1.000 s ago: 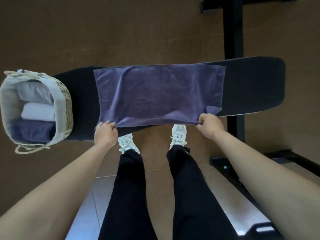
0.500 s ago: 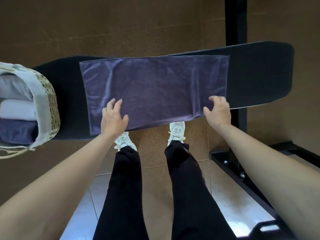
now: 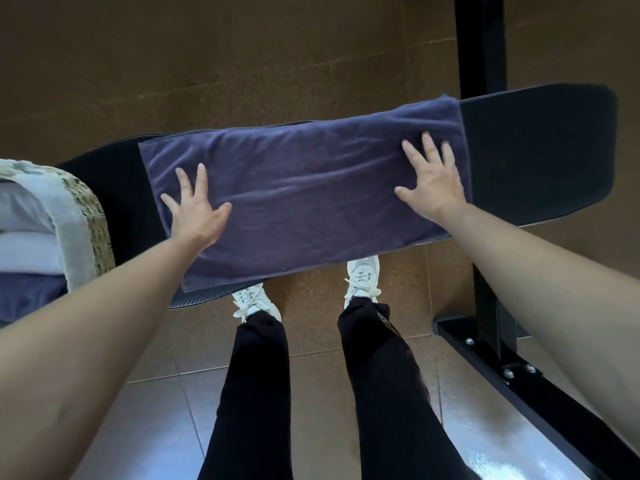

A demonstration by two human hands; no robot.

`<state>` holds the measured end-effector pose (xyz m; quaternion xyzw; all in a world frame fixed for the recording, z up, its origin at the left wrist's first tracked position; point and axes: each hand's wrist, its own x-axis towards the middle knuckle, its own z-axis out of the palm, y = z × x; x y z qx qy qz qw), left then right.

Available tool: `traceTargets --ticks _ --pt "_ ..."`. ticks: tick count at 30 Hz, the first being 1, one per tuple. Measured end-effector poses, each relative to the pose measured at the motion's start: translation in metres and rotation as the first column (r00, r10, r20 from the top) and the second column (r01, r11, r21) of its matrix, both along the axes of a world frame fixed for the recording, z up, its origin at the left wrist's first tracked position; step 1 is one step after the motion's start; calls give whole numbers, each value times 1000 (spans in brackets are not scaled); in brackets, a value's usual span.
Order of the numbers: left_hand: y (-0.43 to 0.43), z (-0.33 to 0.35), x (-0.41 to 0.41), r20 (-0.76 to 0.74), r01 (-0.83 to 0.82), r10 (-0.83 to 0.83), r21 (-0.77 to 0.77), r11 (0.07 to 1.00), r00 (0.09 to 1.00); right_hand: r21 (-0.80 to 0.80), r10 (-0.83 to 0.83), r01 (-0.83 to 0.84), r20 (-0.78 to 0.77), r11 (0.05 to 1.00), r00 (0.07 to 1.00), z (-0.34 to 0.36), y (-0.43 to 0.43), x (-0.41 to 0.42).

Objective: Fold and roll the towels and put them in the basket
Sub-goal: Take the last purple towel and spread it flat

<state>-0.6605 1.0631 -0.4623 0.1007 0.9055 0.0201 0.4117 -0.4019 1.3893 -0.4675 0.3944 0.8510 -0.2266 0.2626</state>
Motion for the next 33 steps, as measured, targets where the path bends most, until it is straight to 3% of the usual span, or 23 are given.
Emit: traceTargets --ticks 3,6,8,11,14,17,21,25,29,33 --pt "3 1 5 -11 18 -19 -68 998 1000 75 -44 50 -81 996 996 7 0 9" --pt "14 5 32 -148 109 -119 -77 991 982 107 -220 244 -197 964 955 8 -3 31" --pt "26 8 60 -191 172 -163 31 985 968 167 -352 382 -181 909 918 5 -3 48" --pt "48 11 109 -95 223 -204 296 929 974 198 -517 518 -65 832 854 3 2 64" --pt "70 14 157 28 232 -276 464 855 961 117 -573 573 -41 811 819 -1 4 77" --pt "95 19 193 93 204 -294 526 826 951 -48 -698 697 -91 715 710 -2 4 84" --pt "133 28 219 243 100 -264 530 842 933 -174 -672 667 35 725 739 5 -1 88" --pt "170 37 230 388 -159 -63 513 844 919 -389 -724 672 15 631 689 18 -16 92" --pt "194 38 236 590 -497 200 398 771 783 -481 -705 591 -83 647 704 41 -34 95" --pt "202 39 242 661 -630 314 312 711 682 -599 -702 507 -135 620 699 62 -48 97"
